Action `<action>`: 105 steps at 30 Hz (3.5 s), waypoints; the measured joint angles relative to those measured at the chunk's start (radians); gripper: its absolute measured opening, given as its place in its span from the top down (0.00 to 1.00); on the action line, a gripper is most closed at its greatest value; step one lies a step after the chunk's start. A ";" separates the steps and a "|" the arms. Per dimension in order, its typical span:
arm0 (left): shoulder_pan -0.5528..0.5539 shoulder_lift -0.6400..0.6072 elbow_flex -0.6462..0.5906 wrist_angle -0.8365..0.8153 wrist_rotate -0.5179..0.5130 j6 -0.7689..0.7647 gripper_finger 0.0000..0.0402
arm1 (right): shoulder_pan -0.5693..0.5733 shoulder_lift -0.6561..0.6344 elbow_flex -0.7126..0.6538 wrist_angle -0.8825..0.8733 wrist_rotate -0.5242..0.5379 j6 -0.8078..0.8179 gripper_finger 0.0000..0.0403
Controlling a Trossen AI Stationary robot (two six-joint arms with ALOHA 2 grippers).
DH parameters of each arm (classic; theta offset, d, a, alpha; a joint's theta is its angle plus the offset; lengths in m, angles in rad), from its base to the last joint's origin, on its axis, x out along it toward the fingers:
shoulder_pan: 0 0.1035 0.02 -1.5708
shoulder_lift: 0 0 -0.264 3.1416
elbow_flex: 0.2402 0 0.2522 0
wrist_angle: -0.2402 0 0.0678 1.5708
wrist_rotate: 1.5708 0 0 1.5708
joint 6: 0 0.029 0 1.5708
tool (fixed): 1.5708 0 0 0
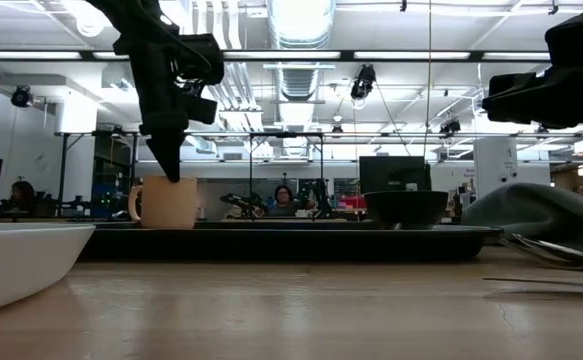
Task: Set up tray
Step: Put the plate on the bottom left of the serving tray
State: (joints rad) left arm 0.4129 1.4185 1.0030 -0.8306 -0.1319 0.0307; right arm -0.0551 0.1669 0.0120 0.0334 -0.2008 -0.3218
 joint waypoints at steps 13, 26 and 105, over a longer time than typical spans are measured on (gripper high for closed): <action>-0.003 0.000 0.104 -0.069 -0.001 -0.017 0.84 | 0.000 0.000 0.000 0.000 0.000 0.000 0.84; -0.147 0.000 0.131 -0.079 0.105 -0.077 0.84 | 0.000 0.000 0.000 0.000 0.000 0.000 0.84; -0.931 0.001 -0.089 0.187 0.133 -0.250 0.85 | 0.000 0.000 0.000 0.000 0.000 0.000 0.84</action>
State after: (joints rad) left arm -0.5182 1.4199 0.9140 -0.6441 0.0013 -0.2196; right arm -0.0551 0.1669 0.0120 0.0334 -0.2009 -0.3218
